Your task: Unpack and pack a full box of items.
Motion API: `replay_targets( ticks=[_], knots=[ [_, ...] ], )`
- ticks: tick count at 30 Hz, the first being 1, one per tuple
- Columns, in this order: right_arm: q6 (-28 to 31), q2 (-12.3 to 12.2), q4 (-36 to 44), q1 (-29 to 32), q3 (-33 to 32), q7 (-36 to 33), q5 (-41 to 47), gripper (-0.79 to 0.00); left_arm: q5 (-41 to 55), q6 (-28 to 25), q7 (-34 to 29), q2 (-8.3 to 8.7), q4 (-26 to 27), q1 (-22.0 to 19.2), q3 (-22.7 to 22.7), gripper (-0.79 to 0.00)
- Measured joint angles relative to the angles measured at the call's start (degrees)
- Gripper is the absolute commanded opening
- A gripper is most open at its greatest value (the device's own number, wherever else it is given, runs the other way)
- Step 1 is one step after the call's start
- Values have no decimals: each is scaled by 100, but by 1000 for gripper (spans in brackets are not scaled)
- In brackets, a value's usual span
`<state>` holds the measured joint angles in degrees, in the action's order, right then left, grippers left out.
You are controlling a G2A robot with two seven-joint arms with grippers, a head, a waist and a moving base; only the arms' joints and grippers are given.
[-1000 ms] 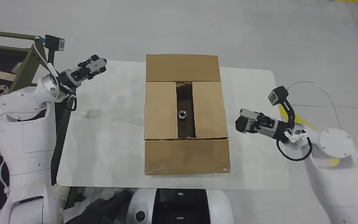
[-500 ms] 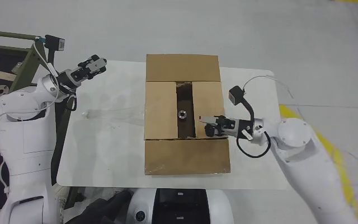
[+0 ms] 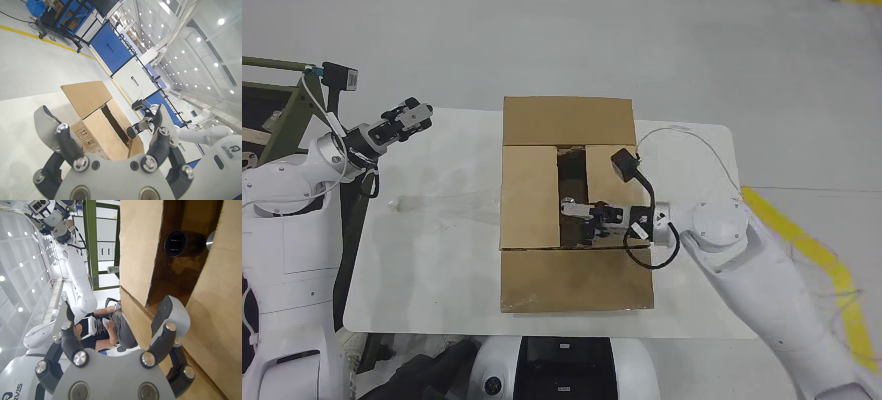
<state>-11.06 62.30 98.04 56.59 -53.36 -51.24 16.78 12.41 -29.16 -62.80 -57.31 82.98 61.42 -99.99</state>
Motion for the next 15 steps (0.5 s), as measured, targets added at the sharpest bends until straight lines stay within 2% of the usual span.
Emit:
replay_targets(
  ticks=[6,15],
  knots=[
    [31,156,-346,-314,426,44,77,0,0,0,0,0,0,0,0,0],
    [184,321,-934,-548,702,-77,417,0,0,0,0,0,0,0,0,0]
  ],
)
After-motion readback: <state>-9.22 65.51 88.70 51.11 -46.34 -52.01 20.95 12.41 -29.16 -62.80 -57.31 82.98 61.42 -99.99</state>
